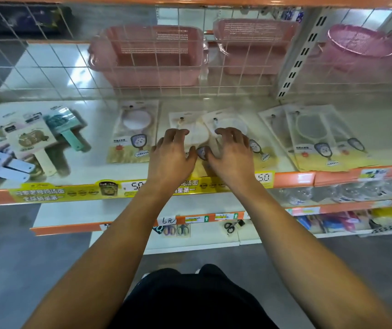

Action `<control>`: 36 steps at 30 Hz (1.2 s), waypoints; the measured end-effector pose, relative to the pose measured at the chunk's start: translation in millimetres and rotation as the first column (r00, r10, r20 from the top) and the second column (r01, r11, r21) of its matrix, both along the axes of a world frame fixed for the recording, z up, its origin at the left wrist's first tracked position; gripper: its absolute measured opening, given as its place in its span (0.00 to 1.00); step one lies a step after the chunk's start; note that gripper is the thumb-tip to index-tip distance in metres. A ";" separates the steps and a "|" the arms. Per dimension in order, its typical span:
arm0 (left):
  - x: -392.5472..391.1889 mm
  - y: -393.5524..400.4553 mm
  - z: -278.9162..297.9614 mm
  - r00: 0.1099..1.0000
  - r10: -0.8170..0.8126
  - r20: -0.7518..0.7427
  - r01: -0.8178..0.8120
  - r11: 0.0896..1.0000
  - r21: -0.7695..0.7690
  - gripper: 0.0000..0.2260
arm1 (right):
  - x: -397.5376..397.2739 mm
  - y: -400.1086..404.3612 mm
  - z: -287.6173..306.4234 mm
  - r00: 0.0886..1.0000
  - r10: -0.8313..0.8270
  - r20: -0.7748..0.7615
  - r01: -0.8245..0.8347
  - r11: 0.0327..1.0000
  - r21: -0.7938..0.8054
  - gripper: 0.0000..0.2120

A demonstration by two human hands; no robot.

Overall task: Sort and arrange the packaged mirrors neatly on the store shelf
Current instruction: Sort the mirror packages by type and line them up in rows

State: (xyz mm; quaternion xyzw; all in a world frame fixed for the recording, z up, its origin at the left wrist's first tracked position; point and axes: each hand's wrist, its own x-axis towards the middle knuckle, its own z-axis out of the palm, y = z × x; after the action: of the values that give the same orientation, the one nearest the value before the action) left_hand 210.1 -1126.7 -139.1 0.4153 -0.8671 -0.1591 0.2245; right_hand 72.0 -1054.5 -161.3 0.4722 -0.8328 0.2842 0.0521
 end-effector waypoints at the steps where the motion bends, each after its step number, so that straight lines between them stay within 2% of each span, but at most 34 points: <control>1: -1.8 0.6 0.6 1.000 -0.001 0.000 0.001 1.000 0.003 0.20 | -1.3 1.3 -0.2 1.000 -0.001 -0.001 0.001 1.000 0.012 0.25; 12: -7.6 0.2 5.0 0.997 -0.076 0.031 0.075 0.997 0.011 0.20 | -30.9 2.6 -3.9 0.996 -0.091 -0.007 0.091 0.991 0.098 0.29; 18: -4.1 -0.7 4.9 0.996 -0.085 0.041 0.084 0.996 0.025 0.20 | -44.7 -4.6 -0.9 0.992 -0.100 0.083 0.072 0.955 0.289 0.34; 24: -0.5 1.4 3.7 0.997 -0.071 0.037 0.070 0.997 0.020 0.19 | -49.7 -1.6 -10.2 0.985 -0.101 0.143 0.018 0.870 0.493 0.37; 31: -2.8 2.6 4.2 0.997 -0.054 0.046 0.053 0.998 0.029 0.19 | -50.6 -8.4 2.0 0.988 -0.135 0.080 0.075 0.855 0.512 0.31; 36: -4.6 3.5 4.0 0.998 -0.047 0.039 0.046 0.999 0.028 0.19 | -63.9 -14.5 7.9 0.980 -0.114 0.166 0.007 0.843 0.538 0.34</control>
State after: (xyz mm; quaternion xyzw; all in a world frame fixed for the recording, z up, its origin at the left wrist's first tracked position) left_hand 205.4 -1123.2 -135.1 0.4012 -0.8785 -0.1678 0.1979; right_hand 8.1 -1069.0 -153.4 0.4121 -0.8944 0.0836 -0.1527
